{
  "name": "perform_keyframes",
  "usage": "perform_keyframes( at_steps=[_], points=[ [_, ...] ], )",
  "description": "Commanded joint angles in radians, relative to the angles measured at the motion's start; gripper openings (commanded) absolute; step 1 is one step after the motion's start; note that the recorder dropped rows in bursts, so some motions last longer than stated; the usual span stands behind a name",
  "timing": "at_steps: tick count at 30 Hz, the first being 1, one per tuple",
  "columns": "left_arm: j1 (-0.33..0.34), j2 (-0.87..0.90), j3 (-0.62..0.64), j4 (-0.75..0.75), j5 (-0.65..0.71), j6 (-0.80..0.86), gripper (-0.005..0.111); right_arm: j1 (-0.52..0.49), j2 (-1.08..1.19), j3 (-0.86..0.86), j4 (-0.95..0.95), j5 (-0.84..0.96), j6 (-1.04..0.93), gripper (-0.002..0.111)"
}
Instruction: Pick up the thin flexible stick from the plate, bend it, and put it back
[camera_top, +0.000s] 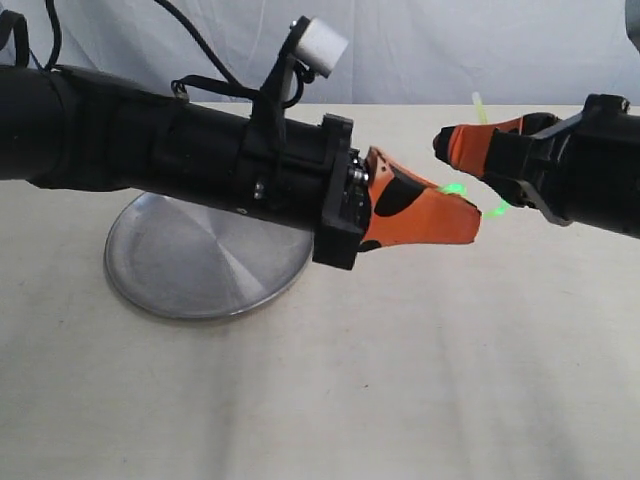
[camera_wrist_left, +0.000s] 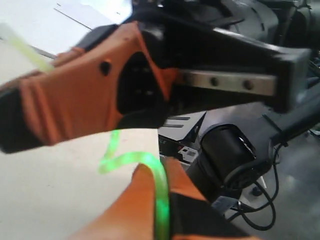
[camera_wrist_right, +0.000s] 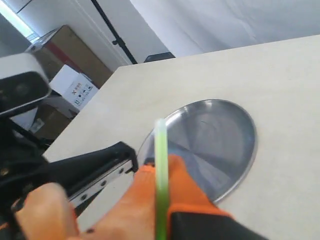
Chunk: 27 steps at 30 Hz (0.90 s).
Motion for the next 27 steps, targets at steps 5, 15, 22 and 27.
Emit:
perform_keyframes(
  at_steps=[5,15,22,27],
  points=[
    [-0.049,-0.016,-0.003,-0.024,0.029,0.024,0.0,-0.001,0.009,0.002,0.0,0.073,-0.006,-0.001],
    [-0.049,-0.016,-0.003,-0.024,-0.011,0.024,0.0,-0.001,0.009,0.002,0.0,0.151,0.003,-0.001],
    [-0.049,-0.016,-0.003,-0.024,-0.022,0.024,0.0,-0.001,0.009,0.002,0.0,0.185,0.003,-0.001],
    [-0.049,-0.016,-0.003,-0.024,-0.034,0.024,0.0,-0.001,0.009,0.002,0.0,0.208,0.003,-0.001]
  ],
)
